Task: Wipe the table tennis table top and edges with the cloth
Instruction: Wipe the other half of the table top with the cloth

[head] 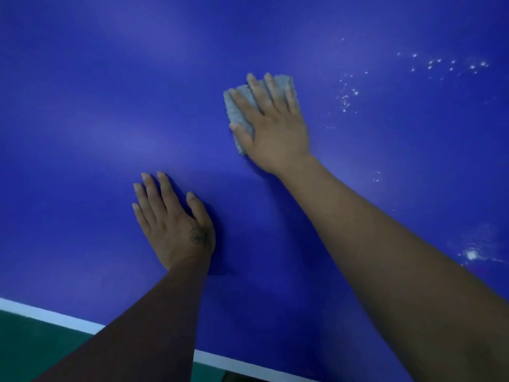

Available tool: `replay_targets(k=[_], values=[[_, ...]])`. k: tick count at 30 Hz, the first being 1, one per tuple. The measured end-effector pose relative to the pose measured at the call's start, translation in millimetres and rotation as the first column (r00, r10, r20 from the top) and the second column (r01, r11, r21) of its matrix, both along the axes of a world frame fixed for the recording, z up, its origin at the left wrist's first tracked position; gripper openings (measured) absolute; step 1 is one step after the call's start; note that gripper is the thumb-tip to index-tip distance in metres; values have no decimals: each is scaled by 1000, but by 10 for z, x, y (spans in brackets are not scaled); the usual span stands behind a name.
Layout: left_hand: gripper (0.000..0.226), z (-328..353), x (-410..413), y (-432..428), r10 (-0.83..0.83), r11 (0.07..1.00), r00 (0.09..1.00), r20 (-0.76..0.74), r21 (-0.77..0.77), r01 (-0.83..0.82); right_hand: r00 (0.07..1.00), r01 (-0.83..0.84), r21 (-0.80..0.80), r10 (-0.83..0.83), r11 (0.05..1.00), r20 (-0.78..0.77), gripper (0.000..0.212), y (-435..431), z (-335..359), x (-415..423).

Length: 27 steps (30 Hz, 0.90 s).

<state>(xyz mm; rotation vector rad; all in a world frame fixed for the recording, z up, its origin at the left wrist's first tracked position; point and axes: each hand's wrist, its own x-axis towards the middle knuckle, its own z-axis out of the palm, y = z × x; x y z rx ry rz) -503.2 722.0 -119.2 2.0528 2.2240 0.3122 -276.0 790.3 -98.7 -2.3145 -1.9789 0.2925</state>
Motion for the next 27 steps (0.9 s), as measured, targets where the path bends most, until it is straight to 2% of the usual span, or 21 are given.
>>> replay_targets(k=[8,11,13,15,18,22,27], values=[[66,71,84,15,-15,999,1000,-21,-48,14,962,264,-10,-263,964,73,67,-1004,61,1063],[60,78,231,87,-130,991,991,26,-9,130,950,300,-64,-293,952,105,69,-1258,75,1061],[57,76,483,202,-282,959,958,46,44,280,951,297,-77,-288,952,115,69,-1163,84,966],[61,81,757,374,-349,937,936,48,28,348,962,252,-42,-246,967,122,68,-920,99,802],[66,39,864,582,-344,939,939,-9,-15,344,981,176,-14,-174,984,89,68,-333,49,487],[68,-25,761,627,-384,922,922,-54,32,386,989,143,-19,-142,990,32,70,422,-23,287],[69,-28,789,626,-364,931,930,-49,9,365,985,167,63,-170,984,40,68,387,-113,623]])
